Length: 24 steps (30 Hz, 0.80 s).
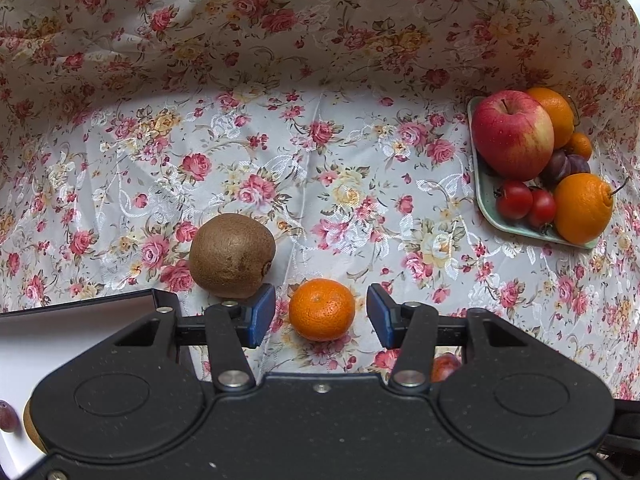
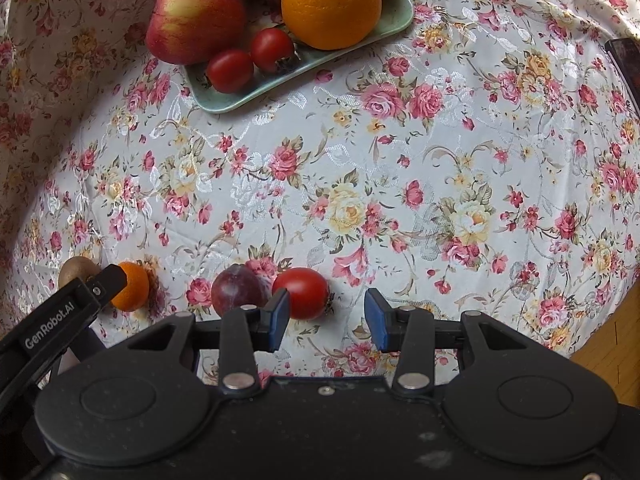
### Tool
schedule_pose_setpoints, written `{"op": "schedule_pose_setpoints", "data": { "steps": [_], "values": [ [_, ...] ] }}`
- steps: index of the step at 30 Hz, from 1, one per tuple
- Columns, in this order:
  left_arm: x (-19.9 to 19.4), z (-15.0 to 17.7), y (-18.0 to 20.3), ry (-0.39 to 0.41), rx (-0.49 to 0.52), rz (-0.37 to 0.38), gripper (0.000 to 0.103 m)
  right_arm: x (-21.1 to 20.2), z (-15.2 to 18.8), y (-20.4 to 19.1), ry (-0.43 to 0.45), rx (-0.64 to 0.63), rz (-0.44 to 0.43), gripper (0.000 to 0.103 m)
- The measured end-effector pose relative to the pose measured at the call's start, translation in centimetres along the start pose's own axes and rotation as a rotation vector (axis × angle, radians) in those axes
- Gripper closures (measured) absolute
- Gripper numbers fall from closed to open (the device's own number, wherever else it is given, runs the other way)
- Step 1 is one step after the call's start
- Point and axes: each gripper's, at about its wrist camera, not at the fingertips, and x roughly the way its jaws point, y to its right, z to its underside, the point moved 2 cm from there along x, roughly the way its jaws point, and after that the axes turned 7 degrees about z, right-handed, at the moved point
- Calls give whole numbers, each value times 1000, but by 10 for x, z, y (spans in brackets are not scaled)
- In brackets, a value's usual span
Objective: Organize fruits
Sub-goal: 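Reach a mandarin with the left tool while the right tool reaches a red tomato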
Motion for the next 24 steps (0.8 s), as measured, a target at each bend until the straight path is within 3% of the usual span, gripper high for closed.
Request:
{"op": "schedule_pose_setpoints", "data": {
  "steps": [17,24],
  "values": [
    [40,1,2,-69,18,-49,46,7,-7,6,-16,-24,-19,58],
    [41,1,3,-62,31,-43,46,9,-6,-3,-7,-43,-38,58]
  ]
}}
